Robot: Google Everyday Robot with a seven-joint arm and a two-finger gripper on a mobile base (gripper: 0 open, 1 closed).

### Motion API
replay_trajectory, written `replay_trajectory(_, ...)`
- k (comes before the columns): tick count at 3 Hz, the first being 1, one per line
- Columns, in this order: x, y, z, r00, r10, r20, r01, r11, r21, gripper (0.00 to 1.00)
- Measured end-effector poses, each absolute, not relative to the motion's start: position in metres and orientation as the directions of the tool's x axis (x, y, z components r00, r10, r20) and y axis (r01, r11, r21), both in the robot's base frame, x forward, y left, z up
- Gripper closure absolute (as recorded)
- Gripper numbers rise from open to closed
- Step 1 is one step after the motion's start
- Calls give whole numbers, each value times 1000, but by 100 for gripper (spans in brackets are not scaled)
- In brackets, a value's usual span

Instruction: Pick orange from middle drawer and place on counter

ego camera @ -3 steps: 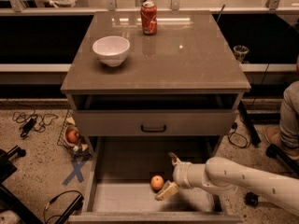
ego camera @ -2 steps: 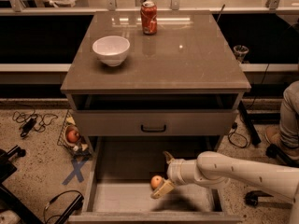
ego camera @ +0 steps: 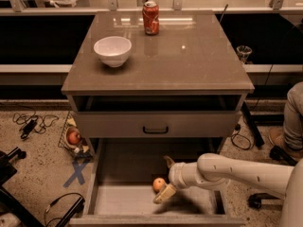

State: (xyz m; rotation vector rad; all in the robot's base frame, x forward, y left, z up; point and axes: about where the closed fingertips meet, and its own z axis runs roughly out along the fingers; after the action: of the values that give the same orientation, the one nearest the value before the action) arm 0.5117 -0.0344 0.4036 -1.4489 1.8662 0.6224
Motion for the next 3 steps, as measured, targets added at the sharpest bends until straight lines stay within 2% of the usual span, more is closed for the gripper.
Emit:
replay_trajectory(1,501,-34,390,-143,-624,-768,-970,243,-16,2)
replay_trajectory(2,497,-28,384,-135,-616,-776,-976,216,-1,23)
replay_trajectory(3,498,-14,376,-115,-607,-787,-984,181,4,55)
